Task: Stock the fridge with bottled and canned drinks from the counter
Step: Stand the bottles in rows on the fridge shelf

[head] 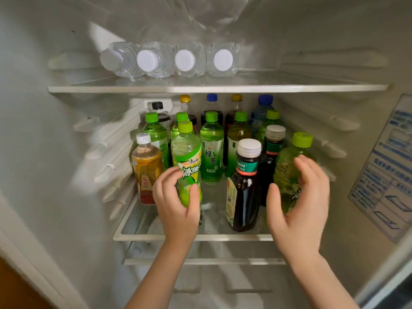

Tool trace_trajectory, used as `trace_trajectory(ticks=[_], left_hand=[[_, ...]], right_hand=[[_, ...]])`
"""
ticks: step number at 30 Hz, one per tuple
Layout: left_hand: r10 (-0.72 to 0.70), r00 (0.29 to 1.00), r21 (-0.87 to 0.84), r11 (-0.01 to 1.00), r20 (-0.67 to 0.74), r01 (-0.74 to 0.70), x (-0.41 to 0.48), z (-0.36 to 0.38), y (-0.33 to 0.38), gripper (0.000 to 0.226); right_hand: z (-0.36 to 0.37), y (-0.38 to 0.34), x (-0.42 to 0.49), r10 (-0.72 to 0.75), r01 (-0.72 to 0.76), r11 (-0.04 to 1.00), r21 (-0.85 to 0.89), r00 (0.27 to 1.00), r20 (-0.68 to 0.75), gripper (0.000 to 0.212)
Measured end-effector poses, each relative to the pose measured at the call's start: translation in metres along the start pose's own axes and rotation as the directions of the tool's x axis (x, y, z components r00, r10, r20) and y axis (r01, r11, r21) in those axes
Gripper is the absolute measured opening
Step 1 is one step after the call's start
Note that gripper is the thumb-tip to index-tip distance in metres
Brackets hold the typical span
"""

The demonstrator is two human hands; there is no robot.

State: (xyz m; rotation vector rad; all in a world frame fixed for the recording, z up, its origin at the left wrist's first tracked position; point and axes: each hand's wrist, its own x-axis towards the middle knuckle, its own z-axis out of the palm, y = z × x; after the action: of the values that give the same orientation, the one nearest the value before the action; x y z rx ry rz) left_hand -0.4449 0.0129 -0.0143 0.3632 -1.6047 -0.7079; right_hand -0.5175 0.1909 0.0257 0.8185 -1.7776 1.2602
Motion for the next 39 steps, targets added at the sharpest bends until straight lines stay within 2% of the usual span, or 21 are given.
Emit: trace_trajectory(ticks=[3,5,7,9,10,13,19,25,28,34,39], left_hand=[[0.119,0.974,-0.121,0.988,0.194,-0.097,-0.010,0.014,0.009,0.040],[0.081,0.912,-0.161,0.987,0.402,-0.017,-0.015,0.023,0.012,0.053],[0.006,0.817,-0.130,0.988,0.577,0.084,-0.021,0.032,0.011,0.073],[-0.053,0.740,-0.104,0.981,0.670,0.163,-0.027,0.039,0.010,0.089],[-0.064,0.725,-0.107,0.976,0.686,0.187,-0.030,0.041,0.009,0.092],[-0.074,0.745,-0.132,0.968,0.663,0.214,-0.036,0.043,0.004,0.094],[-0.080,0.871,-0.080,0.988,0.484,0.135,-0.042,0.022,-0.003,0.093],[-0.185,0.954,0.145,0.977,0.236,0.154,-0.033,-0.006,-0.020,0.101],[-0.196,0.970,0.258,0.954,0.146,0.154,-0.028,-0.018,-0.029,0.104],[-0.171,0.983,0.369,0.920,0.070,0.134,-0.024,-0.031,-0.043,0.105],[-0.170,0.985,0.415,0.897,0.009,0.151,-0.021,-0.029,-0.045,0.106]], right_hand=[[-0.008,0.012,-0.009,0.084,-0.085,0.996,-0.022,0.996,-0.028,0.053],[-0.007,0.019,-0.013,0.156,-0.156,0.987,-0.035,0.988,-0.011,0.058],[-0.004,0.028,-0.015,0.283,-0.282,0.959,-0.014,0.959,0.020,0.065],[-0.001,0.035,-0.018,0.403,-0.406,0.913,0.036,0.912,0.079,0.074],[0.000,0.038,-0.019,0.439,-0.448,0.893,0.050,0.890,0.123,0.078],[-0.001,0.047,-0.024,0.463,-0.478,0.878,0.032,0.864,0.195,0.083],[-0.008,0.054,-0.023,0.451,-0.471,0.881,0.051,0.867,0.213,0.081],[0.005,0.046,-0.022,0.446,-0.463,0.886,0.012,0.860,0.249,0.081],[0.020,0.036,-0.023,0.424,-0.437,0.899,-0.010,0.866,0.267,0.078],[0.055,0.019,-0.025,0.373,-0.382,0.924,-0.014,0.894,0.246,0.075],[0.074,0.015,-0.023,0.384,-0.387,0.921,-0.037,0.890,0.245,0.077]])
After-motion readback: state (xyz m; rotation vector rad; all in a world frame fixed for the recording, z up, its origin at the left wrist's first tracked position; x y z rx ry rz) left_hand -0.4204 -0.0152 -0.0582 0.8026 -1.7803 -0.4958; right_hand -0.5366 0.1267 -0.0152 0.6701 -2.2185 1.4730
